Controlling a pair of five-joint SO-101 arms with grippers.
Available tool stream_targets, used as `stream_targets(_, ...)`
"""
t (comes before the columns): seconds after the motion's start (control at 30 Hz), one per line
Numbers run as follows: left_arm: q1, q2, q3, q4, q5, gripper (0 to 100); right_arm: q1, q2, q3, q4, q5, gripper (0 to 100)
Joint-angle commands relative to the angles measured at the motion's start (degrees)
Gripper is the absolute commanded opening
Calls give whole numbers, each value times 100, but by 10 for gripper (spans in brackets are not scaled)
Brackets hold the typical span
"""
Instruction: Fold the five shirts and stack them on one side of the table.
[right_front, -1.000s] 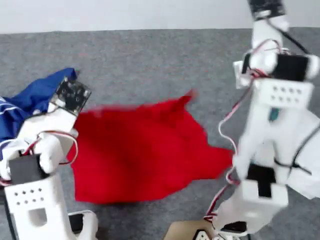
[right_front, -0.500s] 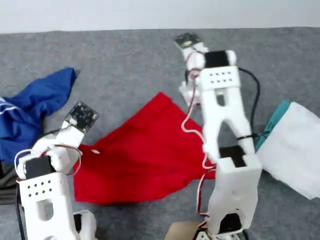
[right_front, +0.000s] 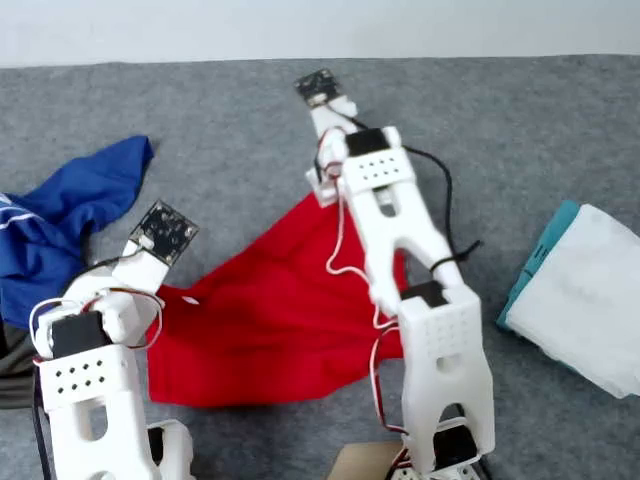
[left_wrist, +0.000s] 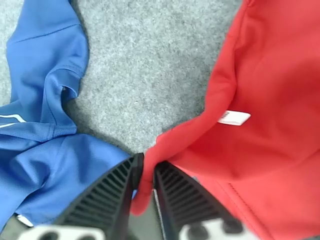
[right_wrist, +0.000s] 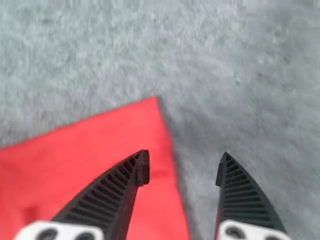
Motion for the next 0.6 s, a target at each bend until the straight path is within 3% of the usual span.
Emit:
stream_targets(0.0, 0, -44, -57, -97, -53, 5, -180, 180, -26, -268, -79, 225)
stream_targets(0.27, -18, -44, -31, -97, -53, 5, -189, 769, -325, -699, -70, 218)
stream_targets(0.4, 0, -44, -31, -97, -44, 5, -171, 1103, -905, -321, 35, 117)
stream_targets(0.5, 0, -44, -31, -97, -44, 5, -171, 1402, -1486, 119, 545, 20)
stream_targets(0.57, 0, -44, -31, -97, -44, 5, -171, 1543, -1846, 444, 712, 13)
